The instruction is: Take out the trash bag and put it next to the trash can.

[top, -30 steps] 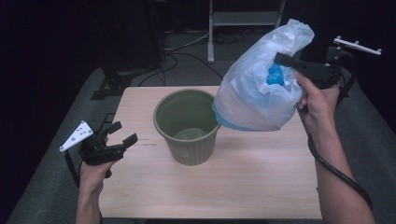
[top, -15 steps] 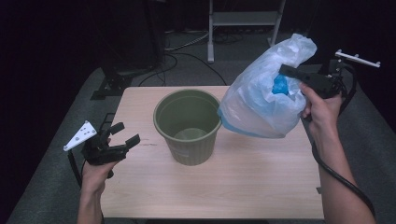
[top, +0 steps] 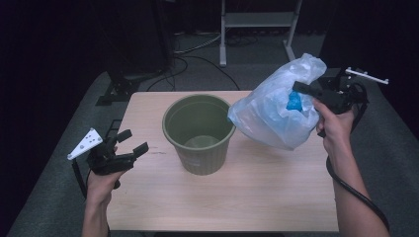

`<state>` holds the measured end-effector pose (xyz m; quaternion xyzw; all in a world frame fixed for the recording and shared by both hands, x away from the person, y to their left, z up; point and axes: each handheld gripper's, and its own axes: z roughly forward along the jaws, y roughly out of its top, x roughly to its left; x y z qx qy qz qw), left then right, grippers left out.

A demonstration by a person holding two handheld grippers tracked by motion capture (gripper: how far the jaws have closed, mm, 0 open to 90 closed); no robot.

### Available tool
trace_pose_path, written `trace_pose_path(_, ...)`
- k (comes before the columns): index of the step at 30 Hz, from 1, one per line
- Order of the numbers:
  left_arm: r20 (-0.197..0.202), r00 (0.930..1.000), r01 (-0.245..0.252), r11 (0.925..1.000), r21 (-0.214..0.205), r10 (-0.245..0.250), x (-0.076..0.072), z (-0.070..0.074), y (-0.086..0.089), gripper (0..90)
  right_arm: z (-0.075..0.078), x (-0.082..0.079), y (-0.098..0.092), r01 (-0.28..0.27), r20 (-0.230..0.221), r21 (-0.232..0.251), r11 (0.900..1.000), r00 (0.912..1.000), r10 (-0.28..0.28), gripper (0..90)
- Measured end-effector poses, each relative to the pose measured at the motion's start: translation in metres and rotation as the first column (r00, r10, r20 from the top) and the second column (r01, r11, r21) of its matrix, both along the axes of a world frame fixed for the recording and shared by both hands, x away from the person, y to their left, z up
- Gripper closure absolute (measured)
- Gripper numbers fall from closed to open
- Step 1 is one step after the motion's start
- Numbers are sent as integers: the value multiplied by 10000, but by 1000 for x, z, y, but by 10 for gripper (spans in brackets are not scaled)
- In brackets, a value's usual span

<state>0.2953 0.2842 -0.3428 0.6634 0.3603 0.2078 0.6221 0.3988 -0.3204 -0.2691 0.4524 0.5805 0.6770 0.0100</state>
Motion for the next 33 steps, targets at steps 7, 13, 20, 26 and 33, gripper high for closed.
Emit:
trace_pose_path(7,-18,10000,35,10000,20,-35,0,0,-1,98,-17,2,-4,7,-311,-5,10000,9995,-7,891)
trace_pose_path(13,-47,10000,49,10000,36,-49,0,-1,-2,98,-42,8,-4,-35,-773,12,10000,9970,36,891)
trace_pose_path(20,-38,10000,39,10000,26,-39,0,-1,-2,98,-64,14,3,-185,-1138,4,9998,9933,184,890)
trace_pose_path(26,-29,10000,30,10000,-9,-30,0,0,-1,98,-83,20,13,-410,-1426,45,9992,9889,412,890)
trace_pose_path(33,4,10000,24,10000,21,-24,-1,0,0,98,-103,27,31,-756,-1705,-24,9971,9826,741,890)
